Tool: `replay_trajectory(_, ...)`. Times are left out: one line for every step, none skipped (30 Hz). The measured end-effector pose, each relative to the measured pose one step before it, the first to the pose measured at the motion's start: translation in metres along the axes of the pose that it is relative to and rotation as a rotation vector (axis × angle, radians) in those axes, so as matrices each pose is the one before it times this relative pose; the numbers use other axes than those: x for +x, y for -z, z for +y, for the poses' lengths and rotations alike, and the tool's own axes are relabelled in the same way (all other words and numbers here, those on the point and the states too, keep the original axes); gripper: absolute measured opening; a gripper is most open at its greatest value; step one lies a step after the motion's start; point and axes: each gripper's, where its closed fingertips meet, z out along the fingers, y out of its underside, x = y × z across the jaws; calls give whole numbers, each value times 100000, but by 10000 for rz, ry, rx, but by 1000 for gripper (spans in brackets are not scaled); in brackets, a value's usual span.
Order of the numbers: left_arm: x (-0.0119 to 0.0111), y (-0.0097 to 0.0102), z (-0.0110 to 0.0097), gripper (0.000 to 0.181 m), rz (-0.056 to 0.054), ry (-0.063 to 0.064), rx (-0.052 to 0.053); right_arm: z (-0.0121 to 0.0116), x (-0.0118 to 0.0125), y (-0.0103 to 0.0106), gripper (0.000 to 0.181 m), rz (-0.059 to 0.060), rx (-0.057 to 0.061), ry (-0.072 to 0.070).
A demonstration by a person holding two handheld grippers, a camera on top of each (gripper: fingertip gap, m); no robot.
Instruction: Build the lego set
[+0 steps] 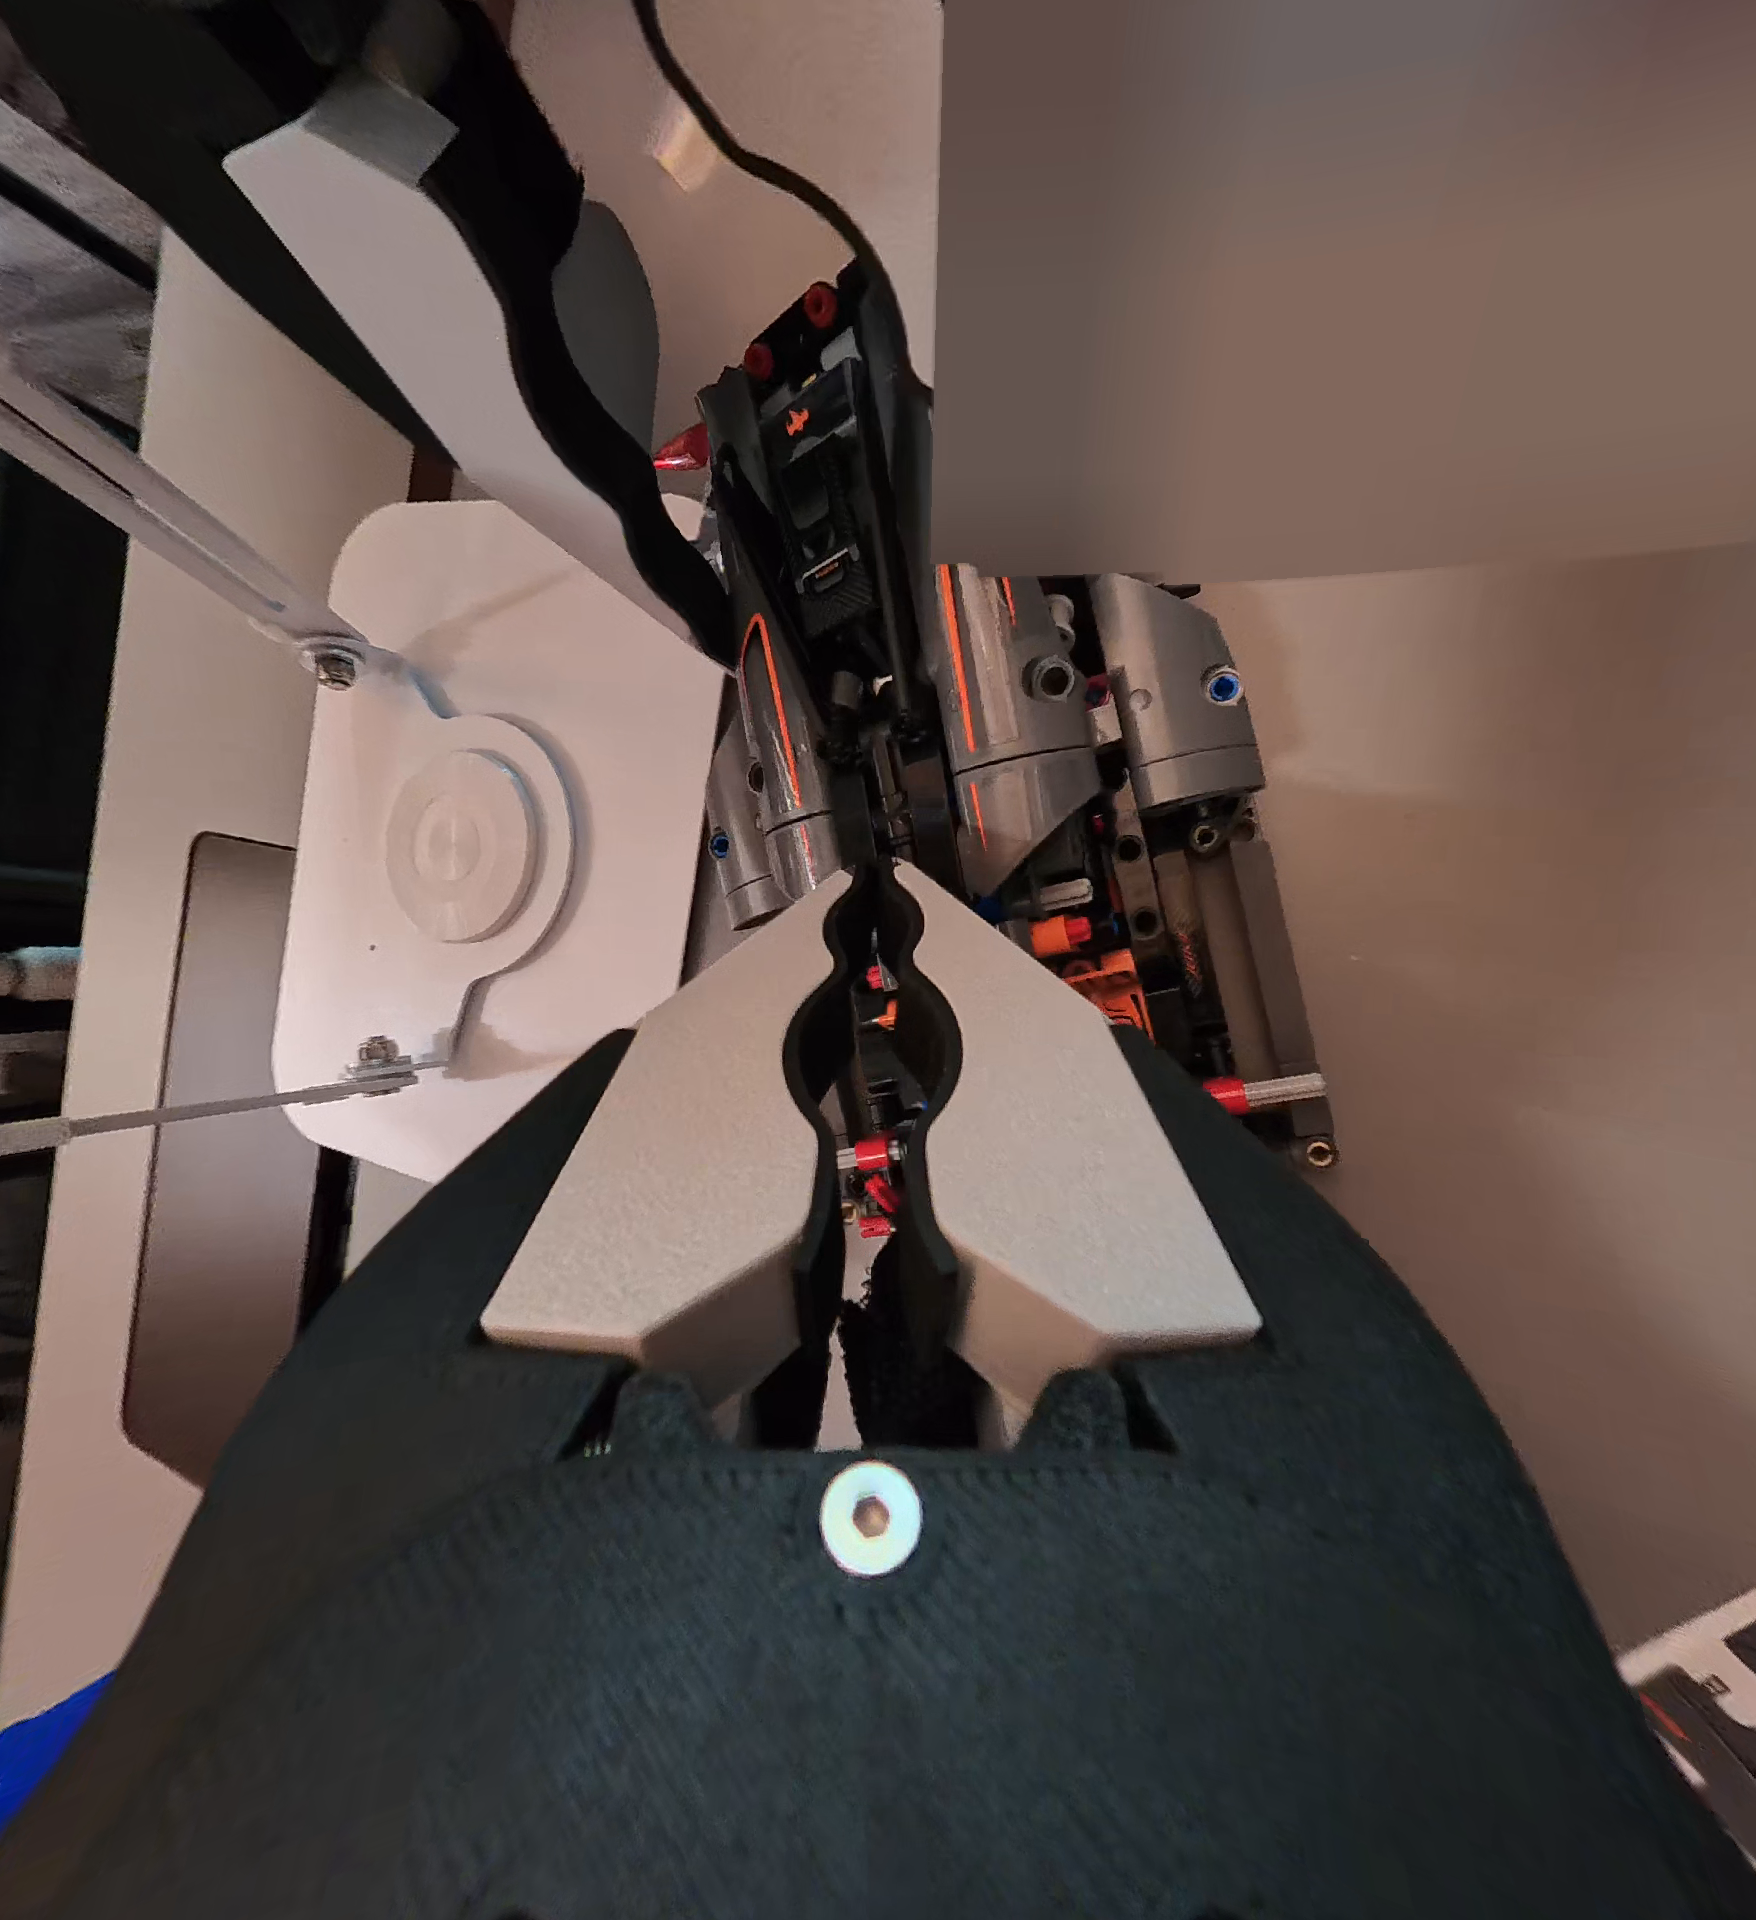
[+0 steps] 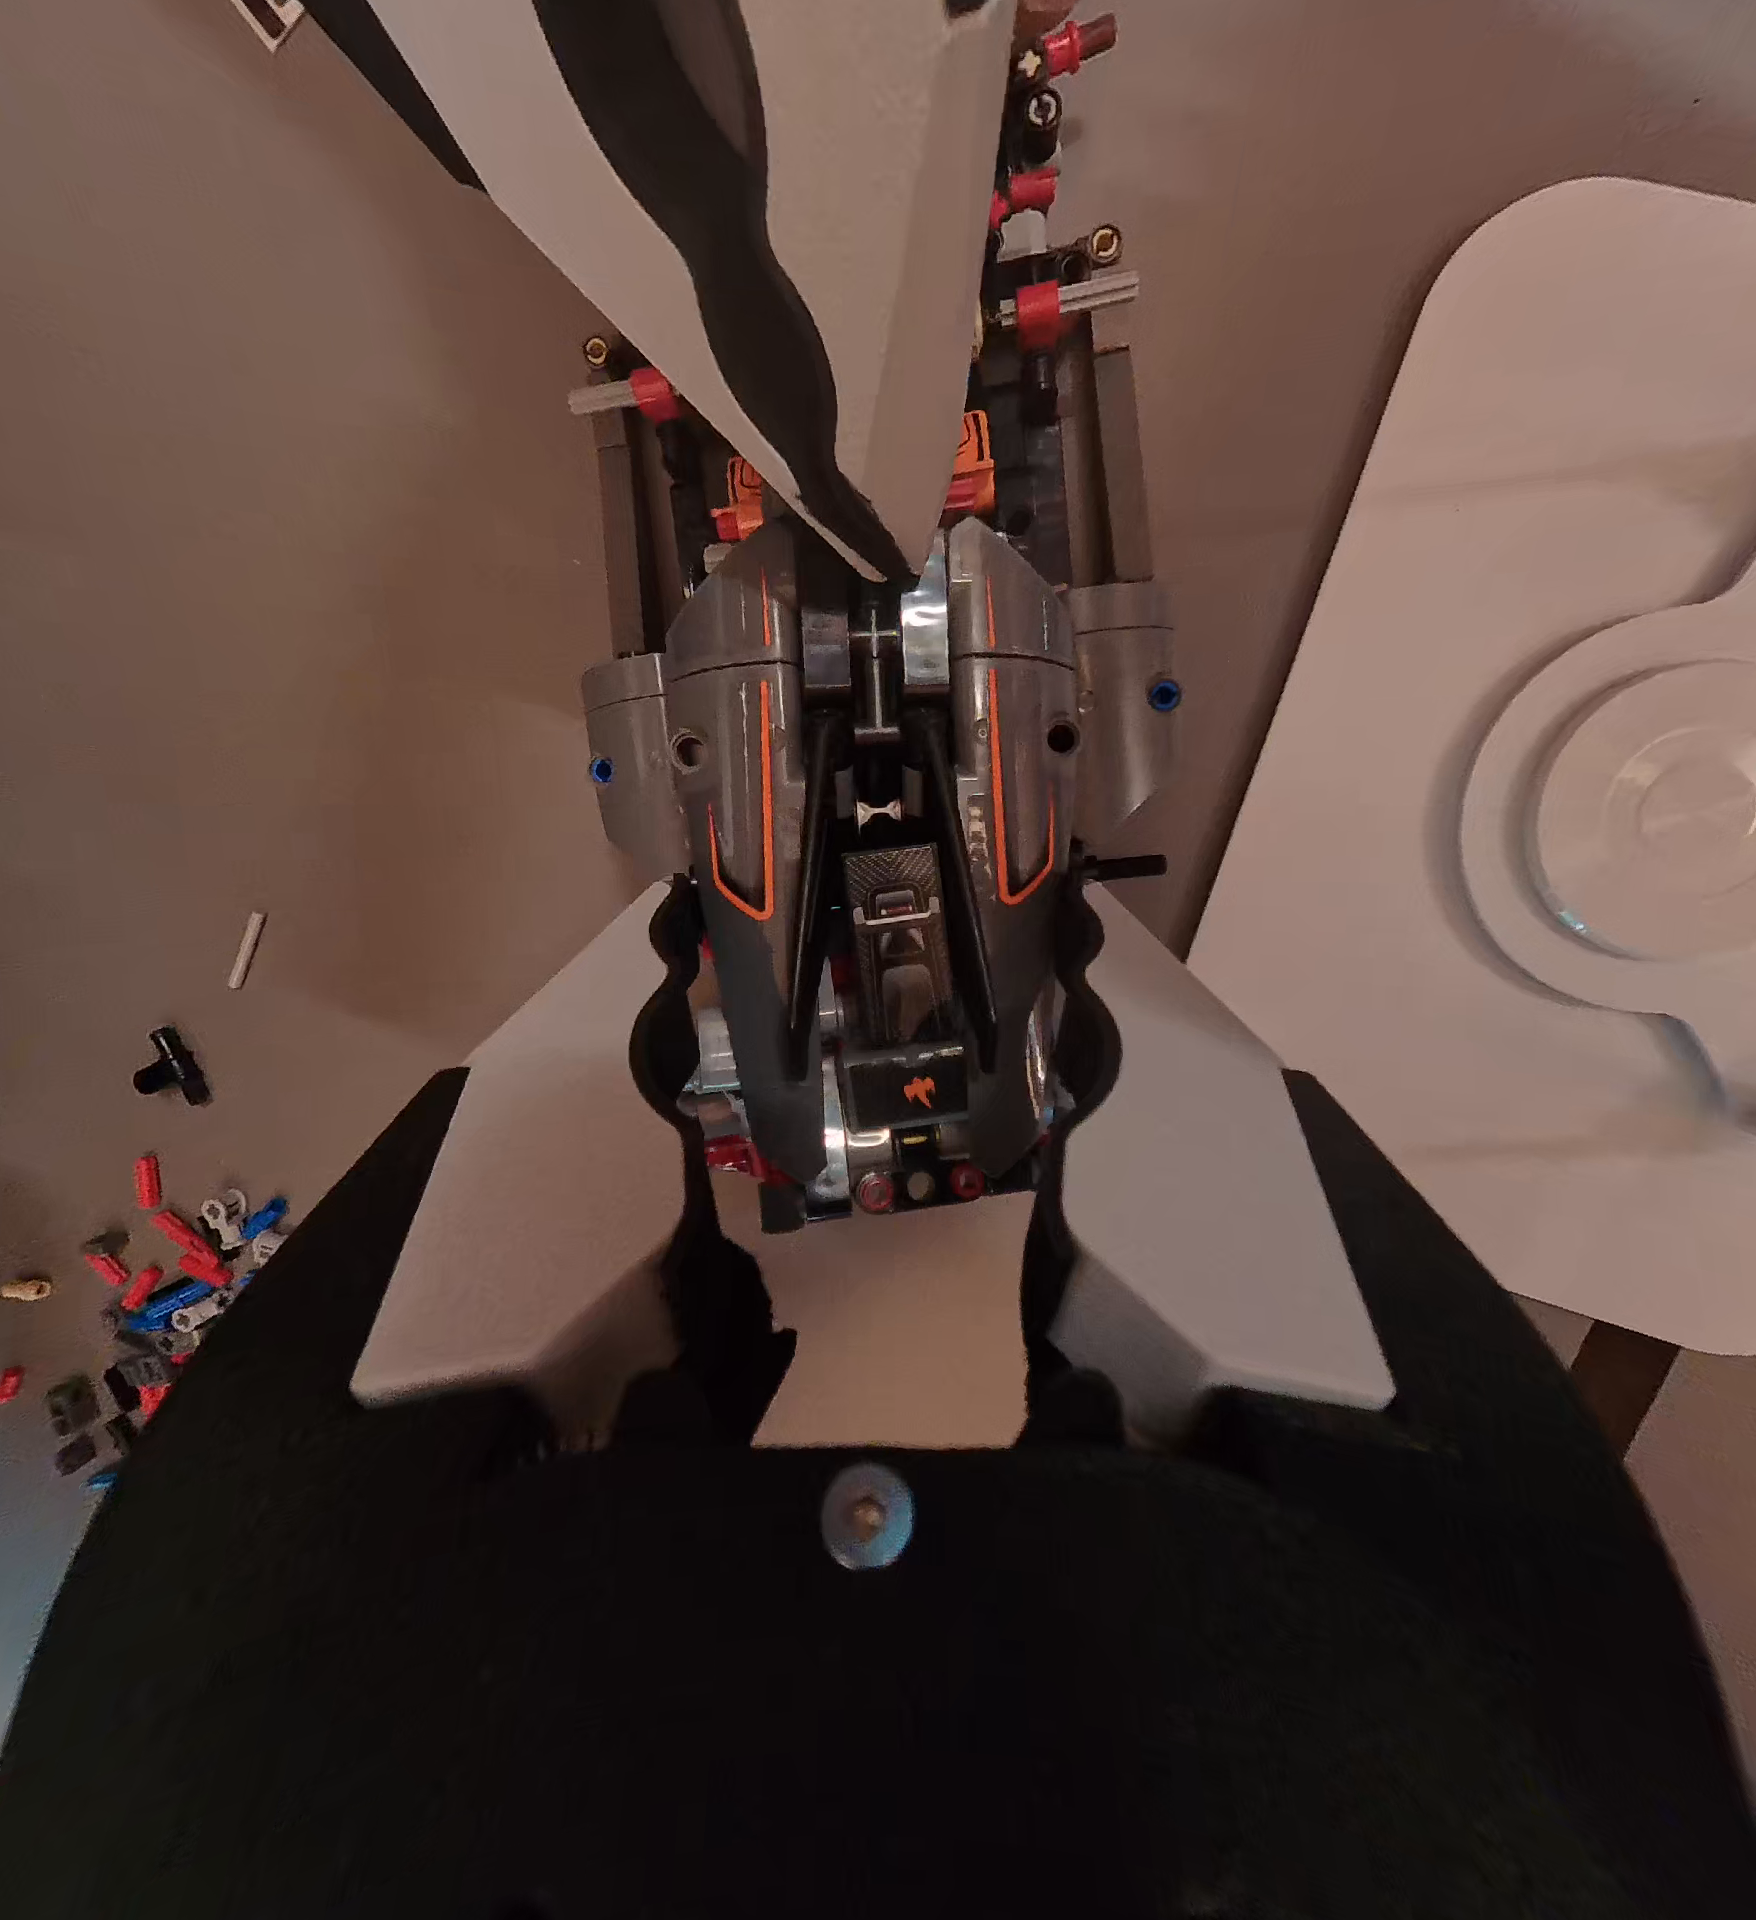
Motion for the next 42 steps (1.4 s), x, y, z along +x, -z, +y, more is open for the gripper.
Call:
replay_trajectory(0,-4,13,0,179,144,49,3,-10,27,68,-98,-34,-50)
replay_trajectory(13,10,3,0,185,168,55,-25,-14,50,68,-146,-20,-68)
replay_trajectory(11,28,12,0,204,172,50,-53,-12,68,67,-127,-29,-41)
replay_trajectory(-3,17,25,0,197,153,60,-28,5,26,68,-73,-82,-14)
replay_trajectory(11,-16,-10,0,157,104,49,38,-7,0,68,-28,-130,6)
replay_trajectory(24,6,-14,0,162,166,18,14,-4,4,67,-28,-110,-13)
replay_trajectory(1,19,13,0,129,97,-9,-17,-15,18,68,-53,-67,-39)
replay_trajectory(-4,8,2,0,95,53,-7,1,-5,13,68,-78,-49,-45)
replay_trajectory(19,1,-8,0,137,130,8,-13,-10,25,68,-102,-29,-56)
replay_trajectory(-15,11,16,0,139,117,24,-22,-16,43,68,-122,-20,-78)
replay_trajectory(-11,1,1,0,109,69,2,-18,-11,33,68,-109,-41,-58)
replay_trajectory(19,5,12,0,90,49,-19,-12,-6,15,67,-73,-68,-33)
replay_trajectory(6,7,13,0,85,55,-13,0,-4,7,67,-32,-90,-18)
replay_trajectory(-3,-5,4,0,84,70,9,4,-6,-10,67,-6,-96,-20)
replay_trajectory(12,-9,0,0,71,60,25,20,-13,-2,67,-10,-88,-33)
replay_trajectory(9,-1,2,0,74,60,47,9,-14,7,67,-17,-70,-43)
replay_trajectory(-7,0,17,0,96,78,65,-6,-7,8,67,-21,-61,-66)
replay_trajectory(-4,5,7,0,105,81,56,-11,-31,6,67,-22,-64,-83)
replay_trajectory(-8,14,9,0,93,72,25,-25,-14,16,67,8,-71,-70)
replay_trajectory(-1,2,14,0,60,21,-6,-19,-18,13,67,8,-75,-92)
replay_trajectory(-2,-4,10,0,49,28,-22,7,0,-14,67,31,-67,-49)
replay_trajectory(10,-10,0,0,26,6,-28,13,10,-19,67,29,-44,-29)
replay_trajectory(-10,-2,13,0,0,-13,-38,-12,9,15,67,9,-2,-43)
replay_trajectory(1,-9,5,0,1,17,-38,-2,9,-8,67,29,9,-17)
replay_trajectory(20,-18,-16,0,-18,-19,-31,39,9,-33,67,81,-6,42)
replay_trajectory(8,-30,-5,0,-38,-25,-20,50,8,-41,67,85,1,29)
replay_trajectory(0,-22,-5,0,-51,4,-36,20,4,-20,67,75,22,27)
replay_trajectory(6,-28,-8,0,-100,-74,-40,46,14,-27,67,68,14,34)
replay_trajectory(-12,-29,-10,0,-112,-52,0,36,8,-20,67,56,6,8)
replay_trajectory(-2,-28,-2,0,-95,-3,35,16,14,-15,67,63,-1,20)
replay_trajectory(45,-54,20,0,-73,-29,46,-4,-11,-32,66,57,7,51)
replay_trajectory(43,-77,53,0,-78,-10,12,44,16,-30,67,80,-24,52)
replay_trajectory(3,3,-67,0,-141,-68,26,35,13,-22,67,83,-13,31)
replay_trajectory(12,-25,11,0,-160,-124,-63,45,1,-40,67,65,-3,33)
replay_trajectory(-4,17,22,0,-114,-77,-32,-25,8,-16,66,22,18,-5)
replay_trajectory(-14,11,-12,0,-43,50,61,-19,19,0,66,7,0,-30)
replay_trajectory(12,1,-8,0,18,91,107,16,2,2,66,31,-24,11)
replay_trajectory(0,10,9,0,41,46,56,-3,0,-22,66,29,-27,7)
replay_trajectory(-9,-6,-12,0,-5,-59,-11,14,8,-23,66,20,-31,5)
replay_trajectory(10,-16,-22,0,-14,14,-8,35,25,-46,66,7,-13,-7)
replay_trajectory(-4,-2,-21,0,-28,19,103,25,7,-51,66,26,6,-11)
replay_trajectory(-6,-4,-4,0,-69,24,102,27,-7,-70,66,50,8,-11)
